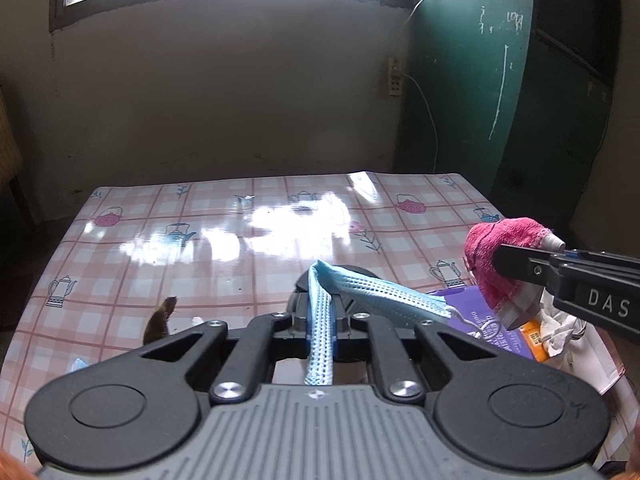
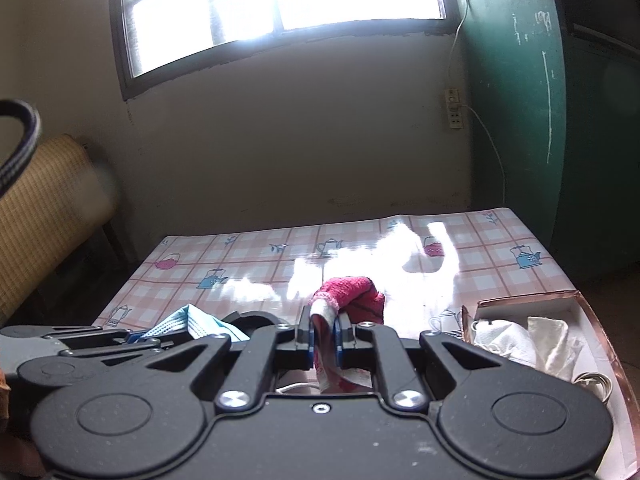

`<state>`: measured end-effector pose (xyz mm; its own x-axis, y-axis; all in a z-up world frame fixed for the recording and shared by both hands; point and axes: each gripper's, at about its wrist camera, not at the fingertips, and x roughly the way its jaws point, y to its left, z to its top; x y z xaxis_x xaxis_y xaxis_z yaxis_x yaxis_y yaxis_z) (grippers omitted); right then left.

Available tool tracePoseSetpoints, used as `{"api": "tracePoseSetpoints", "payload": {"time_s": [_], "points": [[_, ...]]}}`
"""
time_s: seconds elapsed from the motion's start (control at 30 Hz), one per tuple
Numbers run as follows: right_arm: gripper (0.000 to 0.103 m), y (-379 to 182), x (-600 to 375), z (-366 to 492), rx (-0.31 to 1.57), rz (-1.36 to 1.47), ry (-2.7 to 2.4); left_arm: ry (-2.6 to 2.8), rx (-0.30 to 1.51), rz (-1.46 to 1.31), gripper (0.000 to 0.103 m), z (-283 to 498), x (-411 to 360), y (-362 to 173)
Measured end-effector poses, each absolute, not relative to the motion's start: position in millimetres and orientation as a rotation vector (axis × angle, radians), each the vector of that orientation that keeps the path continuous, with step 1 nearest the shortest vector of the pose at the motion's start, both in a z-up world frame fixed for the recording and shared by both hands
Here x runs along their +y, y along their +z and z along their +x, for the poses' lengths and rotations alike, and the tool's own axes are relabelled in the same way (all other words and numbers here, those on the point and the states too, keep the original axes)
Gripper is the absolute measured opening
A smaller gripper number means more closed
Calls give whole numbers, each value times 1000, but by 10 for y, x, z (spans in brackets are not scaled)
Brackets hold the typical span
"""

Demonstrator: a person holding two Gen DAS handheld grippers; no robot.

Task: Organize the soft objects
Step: 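Carry the face mask and pink towel in both tools to the cardboard box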

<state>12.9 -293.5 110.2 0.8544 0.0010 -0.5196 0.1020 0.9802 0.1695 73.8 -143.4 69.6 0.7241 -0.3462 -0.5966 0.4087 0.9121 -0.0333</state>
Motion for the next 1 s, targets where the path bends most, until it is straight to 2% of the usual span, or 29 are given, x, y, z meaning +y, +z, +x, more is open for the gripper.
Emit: {"api": "tracePoseSetpoints", "payload": {"time_s": [1.0], "points": [[12,1092,-3783,-129,527,252,-196,-585,622,176,12,579,-2248,729]]}}
